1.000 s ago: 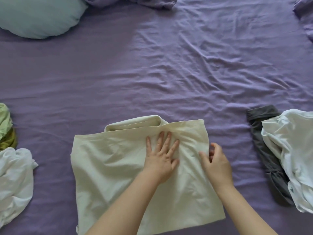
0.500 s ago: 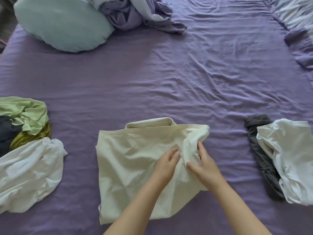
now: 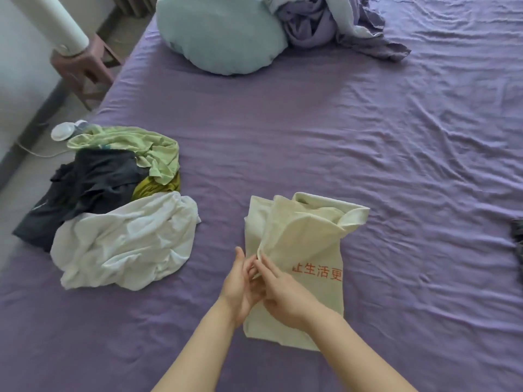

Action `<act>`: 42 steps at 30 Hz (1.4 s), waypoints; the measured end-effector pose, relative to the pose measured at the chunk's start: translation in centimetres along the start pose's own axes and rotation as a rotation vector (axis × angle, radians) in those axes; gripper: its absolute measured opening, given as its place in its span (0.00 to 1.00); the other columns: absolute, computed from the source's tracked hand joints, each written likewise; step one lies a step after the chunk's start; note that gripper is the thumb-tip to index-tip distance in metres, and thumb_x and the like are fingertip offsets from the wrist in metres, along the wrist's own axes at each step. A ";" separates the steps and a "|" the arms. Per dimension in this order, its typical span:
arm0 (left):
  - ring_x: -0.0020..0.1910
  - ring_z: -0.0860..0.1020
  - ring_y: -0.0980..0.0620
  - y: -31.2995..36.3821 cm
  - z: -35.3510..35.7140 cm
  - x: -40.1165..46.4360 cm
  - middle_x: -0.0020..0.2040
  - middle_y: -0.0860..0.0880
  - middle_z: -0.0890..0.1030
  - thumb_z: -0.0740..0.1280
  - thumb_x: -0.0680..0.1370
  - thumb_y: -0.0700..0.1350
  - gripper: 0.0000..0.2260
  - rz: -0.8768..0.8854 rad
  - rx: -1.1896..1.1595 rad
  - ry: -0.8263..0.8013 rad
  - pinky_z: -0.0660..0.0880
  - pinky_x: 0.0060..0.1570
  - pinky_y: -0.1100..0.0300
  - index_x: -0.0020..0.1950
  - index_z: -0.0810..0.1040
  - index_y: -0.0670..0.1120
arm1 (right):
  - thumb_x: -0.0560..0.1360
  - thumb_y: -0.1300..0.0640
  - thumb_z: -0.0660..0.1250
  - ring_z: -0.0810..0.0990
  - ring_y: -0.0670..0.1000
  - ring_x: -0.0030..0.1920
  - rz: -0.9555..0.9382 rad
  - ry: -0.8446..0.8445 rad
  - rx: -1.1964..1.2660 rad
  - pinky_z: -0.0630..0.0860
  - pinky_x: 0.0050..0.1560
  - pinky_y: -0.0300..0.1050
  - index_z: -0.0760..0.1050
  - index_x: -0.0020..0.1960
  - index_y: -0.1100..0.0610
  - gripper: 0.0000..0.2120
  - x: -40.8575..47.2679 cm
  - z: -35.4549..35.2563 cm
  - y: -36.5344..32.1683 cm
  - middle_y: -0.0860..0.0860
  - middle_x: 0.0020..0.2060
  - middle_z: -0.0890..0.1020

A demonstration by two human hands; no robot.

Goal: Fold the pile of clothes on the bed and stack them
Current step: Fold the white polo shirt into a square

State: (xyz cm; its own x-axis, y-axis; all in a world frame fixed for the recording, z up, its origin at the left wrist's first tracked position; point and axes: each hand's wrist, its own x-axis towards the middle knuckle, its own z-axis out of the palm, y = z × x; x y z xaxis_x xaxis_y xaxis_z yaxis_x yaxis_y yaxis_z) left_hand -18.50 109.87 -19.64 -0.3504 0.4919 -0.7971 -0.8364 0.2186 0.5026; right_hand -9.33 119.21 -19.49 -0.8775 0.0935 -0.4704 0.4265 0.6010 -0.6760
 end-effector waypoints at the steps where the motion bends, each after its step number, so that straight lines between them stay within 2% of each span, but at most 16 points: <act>1: 0.49 0.81 0.50 0.0 -0.4 0.3 0.53 0.47 0.84 0.54 0.79 0.63 0.23 -0.006 0.053 0.015 0.79 0.44 0.56 0.57 0.79 0.48 | 0.75 0.61 0.60 0.60 0.55 0.74 0.003 -0.014 -0.007 0.63 0.70 0.47 0.41 0.78 0.50 0.39 -0.3 0.7 0.4 0.47 0.78 0.42; 3: 0.51 0.81 0.51 0.3 -0.5 1.5 0.57 0.45 0.82 0.63 0.79 0.55 0.18 0.040 0.244 0.035 0.78 0.47 0.59 0.63 0.76 0.45 | 0.76 0.54 0.63 0.56 0.52 0.76 0.021 0.059 -0.024 0.61 0.71 0.45 0.41 0.78 0.48 0.39 -1.5 1.8 1.2 0.46 0.78 0.44; 5: 0.64 0.75 0.51 1.1 0.6 2.9 0.69 0.47 0.73 0.70 0.75 0.51 0.31 0.141 0.541 0.076 0.72 0.59 0.60 0.74 0.63 0.45 | 0.77 0.46 0.64 0.54 0.47 0.76 0.051 0.178 0.033 0.59 0.72 0.42 0.45 0.78 0.49 0.38 -2.8 2.5 1.8 0.44 0.77 0.50; 8: 0.74 0.60 0.51 2.3 3.8 4.6 0.77 0.49 0.57 0.74 0.71 0.52 0.46 0.276 0.855 0.104 0.58 0.67 0.62 0.79 0.47 0.49 | 0.76 0.47 0.66 0.66 0.44 0.70 0.185 0.492 0.343 0.66 0.69 0.43 0.58 0.76 0.52 0.32 -4.2 2.2 2.7 0.45 0.72 0.65; 10: 0.73 0.61 0.50 2.6 5.8 5.6 0.76 0.47 0.58 0.75 0.71 0.51 0.46 0.373 0.927 0.141 0.59 0.63 0.64 0.79 0.47 0.52 | 0.77 0.51 0.65 0.71 0.45 0.65 0.318 0.774 0.489 0.71 0.60 0.37 0.62 0.73 0.51 0.26 -4.1 0.6 3.9 0.46 0.67 0.71; 12: 0.69 0.66 0.49 2.8 7.2 6.6 0.72 0.46 0.62 0.74 0.71 0.50 0.41 0.432 0.934 0.184 0.62 0.62 0.63 0.77 0.54 0.55 | 0.78 0.55 0.63 0.70 0.45 0.66 0.383 0.875 0.610 0.67 0.53 0.28 0.61 0.73 0.49 0.25 -3.4 -1.6 5.3 0.44 0.66 0.70; 15: 0.58 0.74 0.50 3.3 8.0 7.5 0.66 0.46 0.68 0.74 0.72 0.50 0.25 0.417 0.928 0.233 0.69 0.57 0.63 0.67 0.71 0.53 | 0.79 0.59 0.61 0.61 0.47 0.73 0.354 0.747 0.596 0.65 0.68 0.41 0.54 0.77 0.52 0.29 -1.8 -4.2 6.9 0.45 0.72 0.64; 18: 0.56 0.74 0.52 3.2 7.7 7.6 0.60 0.48 0.73 0.71 0.75 0.49 0.14 0.443 0.945 0.271 0.66 0.52 0.66 0.58 0.78 0.46 | 0.79 0.60 0.61 0.52 0.49 0.76 0.289 0.624 0.359 0.52 0.75 0.48 0.47 0.78 0.53 0.33 -0.5 -5.1 7.1 0.47 0.76 0.55; 22: 0.45 0.76 0.54 3.7 5.4 6.1 0.44 0.55 0.78 0.68 0.78 0.47 0.04 0.572 0.689 0.346 0.69 0.41 0.67 0.47 0.76 0.48 | 0.79 0.50 0.61 0.39 0.45 0.76 0.234 0.576 0.108 0.49 0.74 0.54 0.42 0.77 0.46 0.35 0.8 -5.2 6.5 0.40 0.76 0.45; 25: 0.39 0.74 0.59 4.3 3.2 5.1 0.40 0.55 0.77 0.66 0.79 0.45 0.04 0.641 0.668 0.437 0.69 0.37 0.71 0.45 0.74 0.48 | 0.77 0.40 0.59 0.33 0.45 0.74 0.192 0.511 -0.134 0.42 0.75 0.54 0.36 0.74 0.42 0.38 2.6 -4.9 5.9 0.43 0.75 0.39; 29: 0.40 0.73 0.55 5.0 0.3 5.8 0.43 0.52 0.78 0.63 0.80 0.42 0.02 0.574 0.672 0.561 0.67 0.35 0.72 0.47 0.71 0.45 | 0.75 0.37 0.61 0.37 0.55 0.76 0.112 0.503 -0.384 0.38 0.73 0.61 0.46 0.77 0.44 0.37 5.7 -4.4 5.5 0.52 0.77 0.44; 33: 0.56 0.74 0.46 4.9 -0.7 6.8 0.60 0.44 0.75 0.64 0.78 0.39 0.11 0.554 0.993 0.613 0.67 0.51 0.62 0.60 0.72 0.42 | 0.73 0.29 0.43 0.21 0.53 0.70 0.145 0.353 -0.535 0.30 0.69 0.66 0.26 0.70 0.38 0.35 8.3 -4.1 6.9 0.46 0.70 0.26; 36: 0.64 0.73 0.41 2.8 0.3 6.4 0.65 0.41 0.74 0.66 0.75 0.35 0.17 0.908 1.336 0.629 0.69 0.63 0.49 0.63 0.75 0.41 | 0.71 0.28 0.36 0.16 0.52 0.65 0.213 0.236 -0.546 0.30 0.68 0.67 0.24 0.68 0.38 0.33 9.4 -3.9 8.4 0.45 0.66 0.21; 38: 0.65 0.74 0.43 0.2 0.8 6.0 0.64 0.45 0.76 0.64 0.74 0.38 0.15 1.096 1.567 0.423 0.70 0.65 0.45 0.60 0.79 0.46 | 0.71 0.29 0.35 0.16 0.53 0.65 0.230 0.197 -0.580 0.31 0.68 0.68 0.26 0.70 0.39 0.34 10.0 -3.9 8.9 0.45 0.66 0.21; 40: 0.68 0.72 0.44 -2.2 0.3 5.4 0.65 0.47 0.77 0.62 0.75 0.46 0.15 1.046 1.734 0.265 0.70 0.65 0.42 0.60 0.79 0.49 | 0.71 0.30 0.35 0.17 0.54 0.66 0.224 0.183 -0.608 0.30 0.68 0.67 0.28 0.72 0.40 0.34 10.1 -3.9 9.1 0.46 0.68 0.23; 42: 0.69 0.71 0.42 -3.7 -0.7 4.3 0.69 0.46 0.74 0.58 0.76 0.53 0.20 0.810 1.888 0.254 0.67 0.66 0.39 0.65 0.77 0.52 | 0.72 0.29 0.35 0.19 0.54 0.68 0.211 0.199 -0.599 0.26 0.66 0.63 0.31 0.73 0.40 0.34 9.4 -3.9 9.0 0.46 0.69 0.26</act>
State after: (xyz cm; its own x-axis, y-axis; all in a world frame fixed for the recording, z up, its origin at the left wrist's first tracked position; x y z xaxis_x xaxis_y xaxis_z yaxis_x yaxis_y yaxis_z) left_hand -17.24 110.63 -25.17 -0.5119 0.8349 -0.2024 0.8116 0.5472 0.2047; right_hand -14.55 128.59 -27.80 -0.8367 0.3677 -0.4059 0.4483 0.8856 -0.1218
